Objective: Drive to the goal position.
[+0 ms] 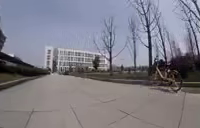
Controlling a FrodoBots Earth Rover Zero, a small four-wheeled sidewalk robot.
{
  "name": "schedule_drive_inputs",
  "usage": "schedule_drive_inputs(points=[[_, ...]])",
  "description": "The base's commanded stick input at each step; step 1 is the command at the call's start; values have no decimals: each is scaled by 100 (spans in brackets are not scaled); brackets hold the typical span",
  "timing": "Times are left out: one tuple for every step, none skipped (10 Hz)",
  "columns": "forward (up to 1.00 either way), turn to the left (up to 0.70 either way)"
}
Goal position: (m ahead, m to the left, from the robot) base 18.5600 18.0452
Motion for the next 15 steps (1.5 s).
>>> schedule_drive_inputs(points=[[70, 0], [70, 0], [70, 0], [70, 0], [70, 0], [70, 0], [70, 0], [70, 7], [70, 15], [70, 24], [70, 32], [70, 35], [70, 35], [70, 35], [70, 35]])
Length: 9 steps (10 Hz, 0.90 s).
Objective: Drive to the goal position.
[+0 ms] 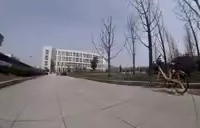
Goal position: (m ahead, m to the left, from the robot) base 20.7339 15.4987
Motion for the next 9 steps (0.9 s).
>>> schedule_drive_inputs(points=[[70, 35], [70, 35], [70, 35], [70, 35], [70, 35], [70, 35], [70, 35], [70, 16], [70, 0]])
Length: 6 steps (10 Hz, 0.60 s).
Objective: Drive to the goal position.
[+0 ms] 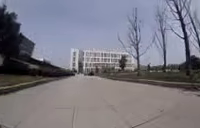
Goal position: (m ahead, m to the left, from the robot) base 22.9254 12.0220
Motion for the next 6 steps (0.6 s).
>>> schedule_drive_inputs(points=[[70, 0], [70, 0], [70, 0], [70, 0], [70, 0], [70, 0]])
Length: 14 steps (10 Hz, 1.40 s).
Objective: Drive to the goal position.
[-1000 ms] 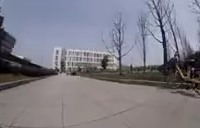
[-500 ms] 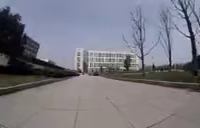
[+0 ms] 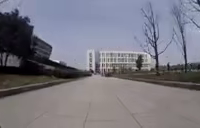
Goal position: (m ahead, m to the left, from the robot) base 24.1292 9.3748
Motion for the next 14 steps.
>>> schedule_drive_inputs(points=[[70, 0], [70, 0], [70, 0], [70, 0], [70, 0], [70, 0], [70, 12], [70, 35], [70, 35], [70, 35], [70, 35], [70, 35], [70, 27], [70, 16]])
